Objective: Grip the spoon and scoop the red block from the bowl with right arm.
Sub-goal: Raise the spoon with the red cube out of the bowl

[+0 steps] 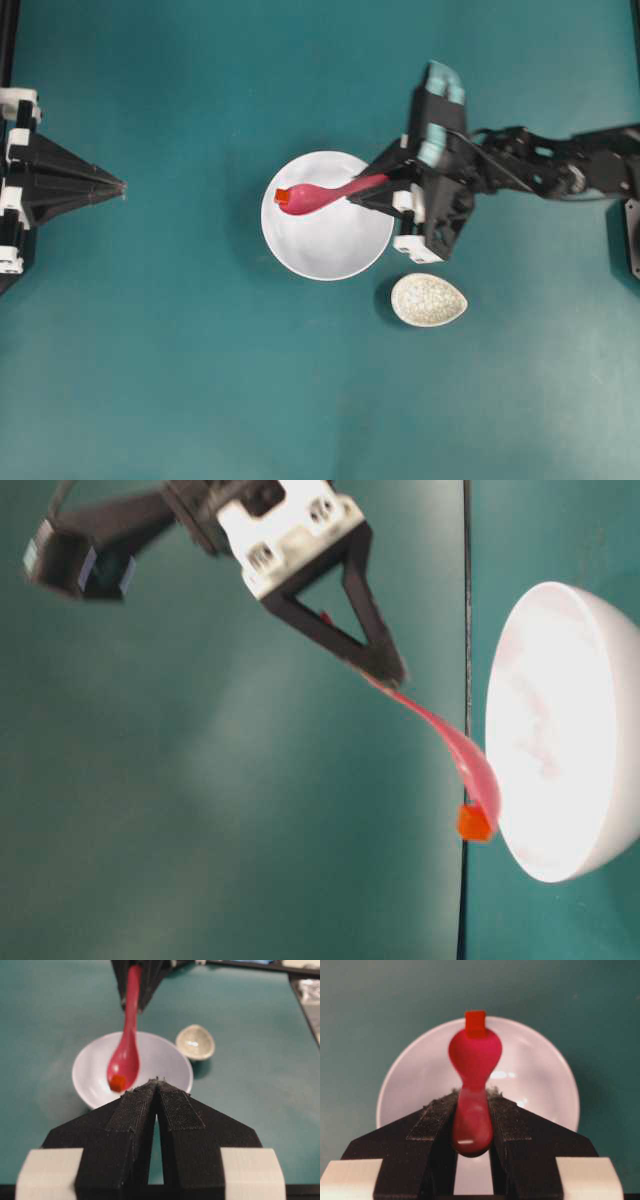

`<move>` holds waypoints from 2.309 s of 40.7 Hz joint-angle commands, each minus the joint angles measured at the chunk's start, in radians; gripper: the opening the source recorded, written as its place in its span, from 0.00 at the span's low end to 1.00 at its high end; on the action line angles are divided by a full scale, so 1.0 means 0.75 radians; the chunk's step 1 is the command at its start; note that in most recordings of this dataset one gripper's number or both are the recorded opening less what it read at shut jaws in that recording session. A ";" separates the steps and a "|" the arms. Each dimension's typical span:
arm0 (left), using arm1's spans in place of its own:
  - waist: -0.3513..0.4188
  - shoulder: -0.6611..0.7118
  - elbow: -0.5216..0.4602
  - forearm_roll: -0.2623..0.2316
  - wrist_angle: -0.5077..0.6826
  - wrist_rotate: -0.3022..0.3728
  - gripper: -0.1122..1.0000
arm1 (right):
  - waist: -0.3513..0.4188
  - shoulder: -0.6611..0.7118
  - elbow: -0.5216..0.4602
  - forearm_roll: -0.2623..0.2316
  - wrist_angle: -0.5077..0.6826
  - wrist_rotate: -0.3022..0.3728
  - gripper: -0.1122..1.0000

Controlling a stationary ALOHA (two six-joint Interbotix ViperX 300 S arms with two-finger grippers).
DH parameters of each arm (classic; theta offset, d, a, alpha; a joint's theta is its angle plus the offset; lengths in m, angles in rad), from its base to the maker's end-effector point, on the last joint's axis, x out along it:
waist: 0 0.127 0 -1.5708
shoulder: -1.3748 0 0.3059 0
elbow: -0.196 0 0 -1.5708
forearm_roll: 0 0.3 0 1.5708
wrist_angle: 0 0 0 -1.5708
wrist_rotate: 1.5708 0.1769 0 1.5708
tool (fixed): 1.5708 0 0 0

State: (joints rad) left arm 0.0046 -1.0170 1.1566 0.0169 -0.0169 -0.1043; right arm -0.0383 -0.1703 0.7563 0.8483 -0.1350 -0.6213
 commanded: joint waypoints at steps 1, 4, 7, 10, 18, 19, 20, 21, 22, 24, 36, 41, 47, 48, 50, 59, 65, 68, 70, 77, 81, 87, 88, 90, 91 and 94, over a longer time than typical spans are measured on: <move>0.004 0.004 -0.041 0.002 -0.008 -0.002 0.10 | 0.033 -0.082 0.027 -0.002 -0.092 -0.004 0.29; 0.004 0.004 -0.041 0.002 -0.006 -0.006 0.10 | 0.067 -0.131 0.078 -0.006 -0.188 -0.004 0.29; 0.004 0.004 -0.041 0.004 -0.006 -0.016 0.10 | 0.102 -0.176 0.123 -0.033 -0.272 -0.004 0.29; 0.004 0.004 -0.041 0.002 -0.006 -0.027 0.10 | 0.125 -0.211 0.151 -0.063 -0.325 -0.004 0.29; 0.004 0.004 -0.041 0.002 -0.004 -0.027 0.10 | 0.196 -0.274 0.194 -0.166 -0.452 -0.004 0.29; 0.004 0.004 -0.041 0.002 -0.004 -0.022 0.10 | 0.202 -0.276 0.194 -0.168 -0.456 -0.004 0.29; 0.004 0.004 -0.041 0.002 -0.002 -0.020 0.10 | 0.207 -0.278 0.196 -0.168 -0.462 -0.004 0.29; 0.004 0.004 -0.041 0.002 0.000 -0.016 0.10 | 0.213 -0.280 0.196 -0.168 -0.468 -0.004 0.29; 0.004 0.004 -0.041 0.004 0.002 -0.014 0.10 | 0.219 -0.284 0.196 -0.168 -0.470 -0.004 0.29; 0.004 0.004 -0.041 0.002 0.010 -0.012 0.10 | 0.227 -0.290 0.194 -0.168 -0.477 -0.002 0.29; 0.004 0.004 -0.041 0.000 0.004 -0.035 0.10 | 0.233 -0.405 0.172 -0.168 -0.536 0.002 0.29; 0.004 0.004 -0.043 0.000 0.008 -0.041 0.10 | 0.233 -0.468 0.174 -0.168 -0.560 0.004 0.29; 0.004 0.004 -0.043 0.000 0.012 -0.049 0.10 | 0.231 -0.517 0.190 -0.164 -0.542 0.006 0.29; 0.004 0.004 -0.043 0.000 0.012 -0.051 0.10 | 0.233 -0.522 0.192 -0.164 -0.538 0.006 0.29; 0.004 0.004 -0.043 0.000 0.014 -0.051 0.10 | 0.231 -0.528 0.194 -0.162 -0.530 0.006 0.29; 0.004 0.004 -0.057 0.000 0.020 -0.043 0.10 | 0.233 -0.528 0.192 -0.153 -0.468 0.018 0.29; 0.004 0.004 -0.065 0.000 0.020 -0.031 0.10 | 0.233 -0.528 0.192 -0.151 -0.448 0.045 0.29; 0.004 0.004 -0.067 0.000 0.020 -0.031 0.10 | 0.233 -0.528 0.192 -0.151 -0.454 0.047 0.29; 0.004 0.004 -0.065 0.000 0.020 -0.031 0.10 | 0.233 -0.528 0.192 -0.151 -0.456 0.051 0.29; 0.004 0.004 -0.067 0.000 0.020 -0.031 0.10 | 0.233 -0.526 0.192 -0.147 -0.446 0.057 0.29; 0.004 0.004 -0.065 0.000 0.020 -0.027 0.10 | 0.233 -0.526 0.192 -0.139 -0.425 0.061 0.29; 0.004 0.004 -0.065 0.000 0.022 -0.022 0.10 | 0.233 -0.526 0.192 -0.139 -0.417 0.067 0.29; 0.004 0.004 -0.067 0.000 0.022 -0.022 0.10 | 0.233 -0.526 0.192 -0.139 -0.417 0.067 0.29; 0.004 0.004 -0.067 0.000 0.025 -0.022 0.10 | 0.233 -0.526 0.192 -0.139 -0.417 0.067 0.29; 0.004 0.004 -0.067 0.000 0.025 -0.022 0.10 | 0.233 -0.526 0.192 -0.139 -0.415 0.067 0.29; 0.004 0.004 -0.067 0.000 0.031 -0.022 0.10 | 0.233 -0.526 0.192 -0.139 -0.417 0.067 0.29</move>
State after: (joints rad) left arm 0.0046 -1.0170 1.1351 0.0169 0.0077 -0.1227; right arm 0.1335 -0.5568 0.9158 0.7424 -0.4433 -0.5722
